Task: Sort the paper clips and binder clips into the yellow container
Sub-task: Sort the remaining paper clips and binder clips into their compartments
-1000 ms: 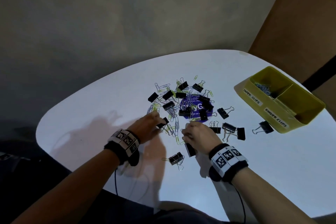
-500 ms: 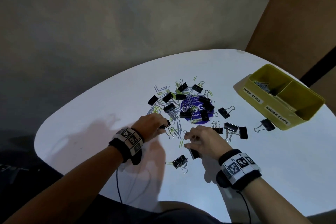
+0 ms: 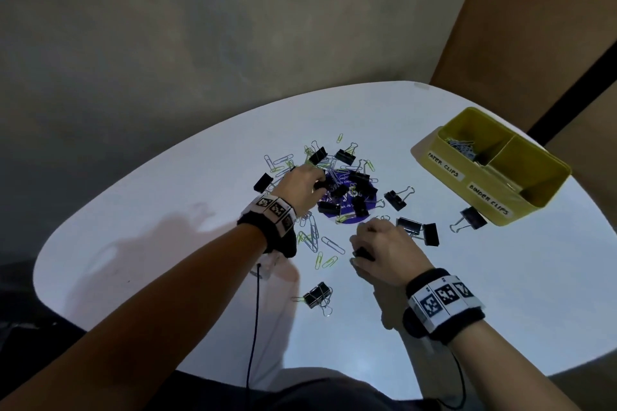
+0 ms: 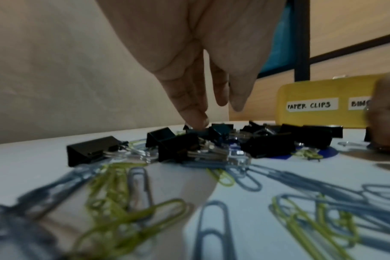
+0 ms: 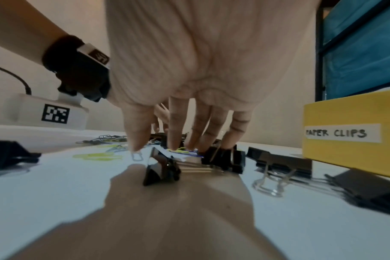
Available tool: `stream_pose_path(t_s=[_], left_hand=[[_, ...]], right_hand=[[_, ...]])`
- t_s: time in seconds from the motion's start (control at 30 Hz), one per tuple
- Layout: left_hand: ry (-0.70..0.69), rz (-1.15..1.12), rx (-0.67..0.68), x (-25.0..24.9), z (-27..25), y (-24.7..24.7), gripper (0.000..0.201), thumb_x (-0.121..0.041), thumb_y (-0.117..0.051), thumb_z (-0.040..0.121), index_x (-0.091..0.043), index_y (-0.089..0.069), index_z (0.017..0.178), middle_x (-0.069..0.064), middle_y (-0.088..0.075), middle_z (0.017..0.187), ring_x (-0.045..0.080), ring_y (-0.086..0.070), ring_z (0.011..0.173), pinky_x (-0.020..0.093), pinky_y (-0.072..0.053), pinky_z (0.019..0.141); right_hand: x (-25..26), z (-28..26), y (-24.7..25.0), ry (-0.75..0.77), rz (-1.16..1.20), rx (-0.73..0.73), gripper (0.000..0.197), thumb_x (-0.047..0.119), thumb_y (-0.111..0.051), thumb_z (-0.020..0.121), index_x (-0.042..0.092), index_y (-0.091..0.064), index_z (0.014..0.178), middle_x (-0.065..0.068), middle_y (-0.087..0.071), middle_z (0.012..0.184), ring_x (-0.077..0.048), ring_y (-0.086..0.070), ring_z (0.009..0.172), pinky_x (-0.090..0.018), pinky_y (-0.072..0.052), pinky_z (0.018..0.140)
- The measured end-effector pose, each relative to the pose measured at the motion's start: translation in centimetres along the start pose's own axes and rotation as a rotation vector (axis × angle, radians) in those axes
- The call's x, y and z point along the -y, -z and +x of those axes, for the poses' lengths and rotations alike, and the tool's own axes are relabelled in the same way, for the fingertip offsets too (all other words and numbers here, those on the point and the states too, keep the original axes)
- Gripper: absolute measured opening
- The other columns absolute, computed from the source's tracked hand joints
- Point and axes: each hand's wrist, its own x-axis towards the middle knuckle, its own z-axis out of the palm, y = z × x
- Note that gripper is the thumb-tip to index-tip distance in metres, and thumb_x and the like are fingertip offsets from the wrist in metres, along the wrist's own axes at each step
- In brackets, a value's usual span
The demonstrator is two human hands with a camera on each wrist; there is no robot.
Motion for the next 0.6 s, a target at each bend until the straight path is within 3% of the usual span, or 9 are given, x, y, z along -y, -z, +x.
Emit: stream_pose_path(t_s=[0.1,0.17,0.23,0.3,0.43,0.53,0.6], left_hand=[[-0.004,-0.004,-0.052,1.1,-2.1,0.5,0.020,-0.020,-0.047,0.092,-0.015,-0.062,0.105,0.006,-0.062,0.107,0.026,-0.057,0.097,0.034,-0.047,0.080],[0.012,0.012,-0.129,2.3,-4.4,0.5,0.023,-0.016,-0.044,0.087,-0.016,-0.065,0.095,0.006,-0.064,0.098,0.028,-0.058,0.093,0.037,-0.049,0.073],[0.064,0.014,-0.144,3.8,-6.6,0.3,0.024,-0.008,-0.045,0.084,-0.016,-0.066,0.094,0.005,-0.064,0.096,0.025,-0.058,0.093,0.036,-0.050,0.070],[0.090,0.042,-0.081,5.2,-8.2,-0.4,0.027,-0.007,-0.049,0.084,-0.014,-0.064,0.105,0.005,-0.062,0.104,0.025,-0.056,0.099,0.036,-0.052,0.073],[0.075,0.160,0.012,5.9,-9.5,-2.5,0.034,-0.011,-0.055,0.083,-0.006,-0.059,0.116,0.015,-0.058,0.119,0.034,-0.049,0.109,0.045,-0.048,0.089],[-0.038,0.082,-0.049,4.8,-10.0,-3.3,0.032,-0.003,-0.056,0.083,-0.004,-0.059,0.115,0.021,-0.056,0.118,0.035,-0.053,0.105,0.045,-0.049,0.091],[-0.039,0.032,-0.124,4.4,-10.5,-2.9,0.030,-0.006,-0.059,0.084,-0.007,-0.059,0.114,0.018,-0.055,0.117,0.031,-0.054,0.102,0.041,-0.050,0.086]], right_hand=[[1.3,0.8,-0.1,-0.004,-0.083,0.009,0.052,0.054,-0.050,0.090,0.019,-0.053,0.128,0.001,-0.041,0.143,-0.020,-0.036,0.134,-0.040,-0.028,0.103],[2.4,1.4,-0.8,0.005,-0.144,0.013,0.061,0.059,-0.043,0.090,0.016,-0.046,0.132,0.000,-0.038,0.147,-0.020,-0.030,0.137,-0.043,-0.025,0.104],[3.2,1.7,-1.3,0.008,-0.180,0.005,0.059,0.060,-0.042,0.090,0.015,-0.046,0.128,-0.001,-0.040,0.145,-0.020,-0.029,0.137,-0.046,-0.022,0.102],[3.6,1.7,-1.7,0.021,-0.198,-0.008,0.055,0.055,-0.046,0.089,0.014,-0.050,0.125,-0.001,-0.042,0.144,-0.021,-0.030,0.137,-0.048,-0.021,0.103],[4.5,1.4,-1.8,0.105,-0.129,-0.015,0.040,0.041,-0.053,0.087,0.020,-0.055,0.121,0.002,-0.048,0.137,-0.019,-0.037,0.133,-0.042,-0.025,0.101],[4.8,1.3,-1.4,0.141,-0.055,-0.028,0.037,0.033,-0.055,0.087,0.025,-0.054,0.123,0.005,-0.045,0.139,-0.016,-0.038,0.131,-0.037,-0.024,0.101],[4.6,1.1,-1.0,0.118,-0.007,-0.052,0.036,0.033,-0.056,0.088,0.026,-0.056,0.123,0.005,-0.049,0.134,-0.017,-0.043,0.127,-0.034,-0.028,0.098]])
